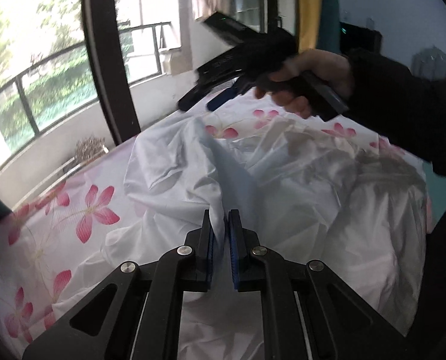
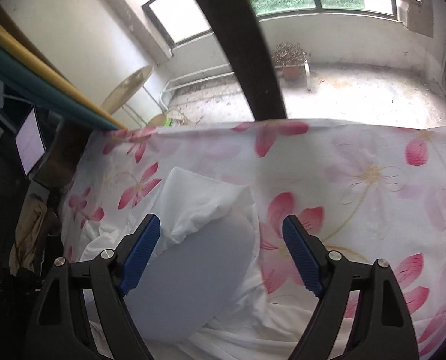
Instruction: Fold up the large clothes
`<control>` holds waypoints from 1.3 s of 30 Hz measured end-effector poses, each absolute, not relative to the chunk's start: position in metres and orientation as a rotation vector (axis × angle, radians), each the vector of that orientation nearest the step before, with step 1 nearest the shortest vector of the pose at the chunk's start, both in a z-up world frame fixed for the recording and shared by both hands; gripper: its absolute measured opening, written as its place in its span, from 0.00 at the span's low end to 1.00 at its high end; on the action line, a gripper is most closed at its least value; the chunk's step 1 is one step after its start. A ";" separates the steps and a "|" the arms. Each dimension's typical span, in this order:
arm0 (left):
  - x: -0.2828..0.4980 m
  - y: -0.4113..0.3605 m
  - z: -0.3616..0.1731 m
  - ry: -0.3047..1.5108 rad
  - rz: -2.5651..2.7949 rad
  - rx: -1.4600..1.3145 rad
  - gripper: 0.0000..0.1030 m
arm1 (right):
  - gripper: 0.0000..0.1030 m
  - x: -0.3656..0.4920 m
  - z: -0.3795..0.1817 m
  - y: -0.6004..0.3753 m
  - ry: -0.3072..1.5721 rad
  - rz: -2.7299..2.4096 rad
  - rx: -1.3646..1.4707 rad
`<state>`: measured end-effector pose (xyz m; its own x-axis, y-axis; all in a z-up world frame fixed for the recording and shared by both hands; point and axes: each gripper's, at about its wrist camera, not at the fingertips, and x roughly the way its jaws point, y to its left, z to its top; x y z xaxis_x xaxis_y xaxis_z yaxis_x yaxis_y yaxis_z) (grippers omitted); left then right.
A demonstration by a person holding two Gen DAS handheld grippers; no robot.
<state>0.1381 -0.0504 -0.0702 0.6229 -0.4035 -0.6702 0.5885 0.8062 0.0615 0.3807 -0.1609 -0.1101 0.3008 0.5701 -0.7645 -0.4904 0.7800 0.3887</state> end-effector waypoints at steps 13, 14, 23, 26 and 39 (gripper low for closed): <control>0.141 -0.051 -0.074 0.685 -0.560 0.285 0.10 | 0.38 0.363 -0.123 -0.134 1.123 0.759 -0.086; 0.141 -0.048 -0.075 0.689 -0.553 0.272 0.10 | 0.28 0.357 -0.120 -0.137 1.106 0.767 -0.091; 0.135 -0.022 -0.070 0.723 -0.510 0.127 0.21 | 0.08 0.275 -0.098 -0.188 0.947 0.636 -0.018; 0.132 -0.007 -0.069 0.749 -0.490 0.037 0.28 | 0.07 0.241 -0.101 -0.199 0.881 0.569 0.030; 0.129 0.031 -0.072 0.830 -0.401 -0.413 0.43 | 0.07 0.157 -0.093 -0.213 0.762 0.511 0.240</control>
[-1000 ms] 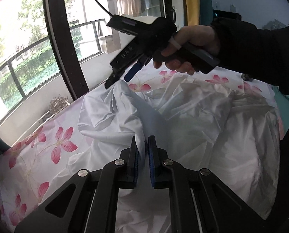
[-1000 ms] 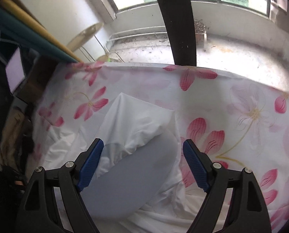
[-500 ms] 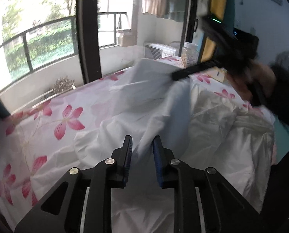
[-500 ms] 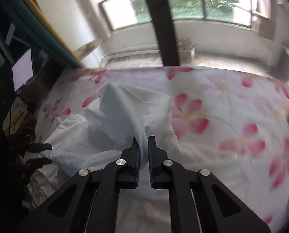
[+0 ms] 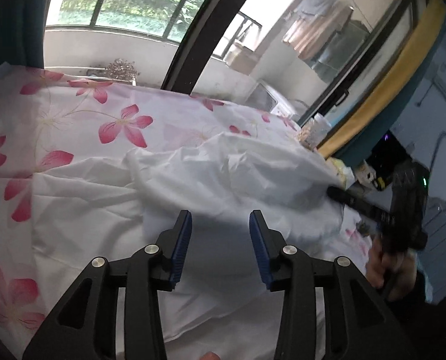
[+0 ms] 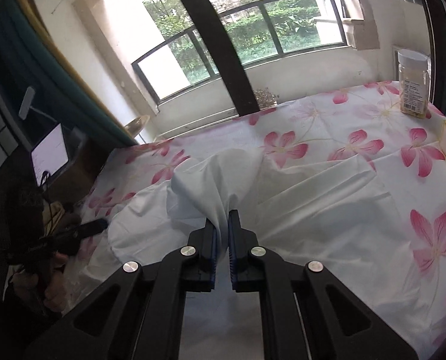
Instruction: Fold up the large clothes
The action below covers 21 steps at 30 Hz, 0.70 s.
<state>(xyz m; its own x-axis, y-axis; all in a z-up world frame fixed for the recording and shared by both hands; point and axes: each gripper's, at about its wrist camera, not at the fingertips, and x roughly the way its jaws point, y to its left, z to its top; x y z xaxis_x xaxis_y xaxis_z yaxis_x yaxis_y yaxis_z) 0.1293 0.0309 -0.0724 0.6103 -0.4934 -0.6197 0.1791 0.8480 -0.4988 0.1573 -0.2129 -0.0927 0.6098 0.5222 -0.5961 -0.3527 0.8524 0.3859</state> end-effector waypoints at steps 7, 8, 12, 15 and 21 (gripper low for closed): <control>0.142 0.033 -0.088 0.924 -0.322 -0.499 0.46 | 0.09 0.134 -0.113 -0.218 0.786 0.471 0.250; 0.142 0.030 -0.092 0.948 -0.338 -0.494 0.46 | 0.09 0.133 -0.115 -0.220 0.793 0.464 0.257; 0.136 0.028 -0.095 0.982 -0.381 -0.488 0.46 | 0.24 0.135 -0.128 -0.227 0.866 0.447 0.278; 0.134 0.029 -0.094 1.016 -0.392 -0.457 0.46 | 0.55 0.142 -0.142 -0.231 0.937 0.446 0.308; 0.130 0.034 -0.093 1.109 -0.431 -0.439 0.46 | 0.37 0.149 -0.152 -0.236 0.949 0.579 0.423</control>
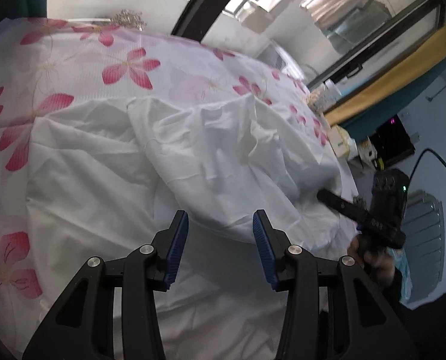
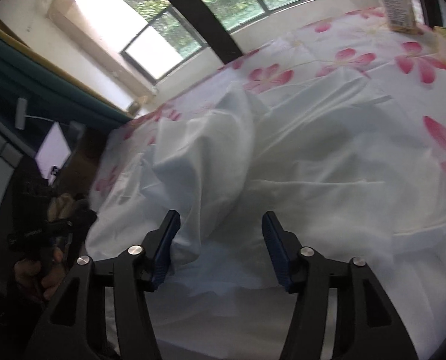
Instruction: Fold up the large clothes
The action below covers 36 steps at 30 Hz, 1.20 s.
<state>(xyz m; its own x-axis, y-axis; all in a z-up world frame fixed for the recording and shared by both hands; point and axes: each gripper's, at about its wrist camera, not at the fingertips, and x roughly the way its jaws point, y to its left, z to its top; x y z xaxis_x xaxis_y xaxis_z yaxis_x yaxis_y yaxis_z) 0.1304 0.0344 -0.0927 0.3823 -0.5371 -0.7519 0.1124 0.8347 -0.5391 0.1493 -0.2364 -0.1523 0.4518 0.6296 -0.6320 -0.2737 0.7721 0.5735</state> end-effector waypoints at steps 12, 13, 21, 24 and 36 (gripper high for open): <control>0.140 0.032 -0.084 1.196 -0.495 -0.598 0.46 | 0.05 0.156 -0.085 -0.203 0.702 0.621 0.400; 0.139 0.033 -0.076 1.165 -0.493 -0.596 0.46 | 0.05 0.159 -0.075 -0.201 0.658 0.620 0.389; 0.144 0.037 -0.066 1.052 -0.423 -0.642 0.46 | 0.05 0.177 -0.060 -0.200 0.523 0.613 0.459; 0.150 0.030 -0.088 1.092 -0.381 -0.636 0.46 | 0.05 0.175 -0.081 -0.212 0.559 0.551 0.480; 0.119 -0.006 -0.109 1.099 -0.343 -0.442 0.46 | 0.07 0.145 -0.168 -0.258 0.816 0.320 0.489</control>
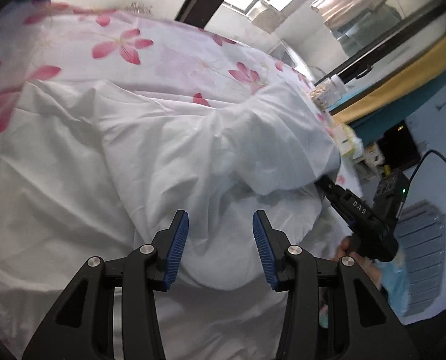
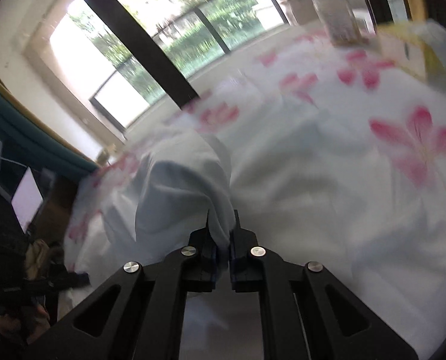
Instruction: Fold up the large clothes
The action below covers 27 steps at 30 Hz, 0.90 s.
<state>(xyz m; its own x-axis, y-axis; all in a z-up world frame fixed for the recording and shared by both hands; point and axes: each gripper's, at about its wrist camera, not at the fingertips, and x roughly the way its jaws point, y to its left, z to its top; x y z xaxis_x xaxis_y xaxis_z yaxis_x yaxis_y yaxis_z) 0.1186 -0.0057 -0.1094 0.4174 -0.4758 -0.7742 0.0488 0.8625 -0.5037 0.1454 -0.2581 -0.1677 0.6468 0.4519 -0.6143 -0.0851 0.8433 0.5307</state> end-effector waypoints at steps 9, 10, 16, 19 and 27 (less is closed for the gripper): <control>0.089 0.013 -0.100 1.022 -0.246 -0.381 0.46 | 0.15 0.132 -0.175 -0.232 0.894 0.374 0.413; 0.090 0.016 -0.102 1.016 -0.239 -0.379 0.46 | 0.17 0.131 -0.176 -0.230 0.895 0.377 0.401; 0.109 0.027 -0.114 0.989 -0.240 -0.442 0.46 | 0.65 0.121 -0.165 -0.241 0.880 0.388 0.295; 0.110 0.029 -0.103 0.976 -0.277 -0.438 0.46 | 0.79 0.112 -0.153 -0.254 0.863 0.363 0.211; 0.101 0.050 -0.055 0.874 -0.300 -0.377 0.46 | 0.79 0.118 -0.103 -0.296 0.809 0.353 0.144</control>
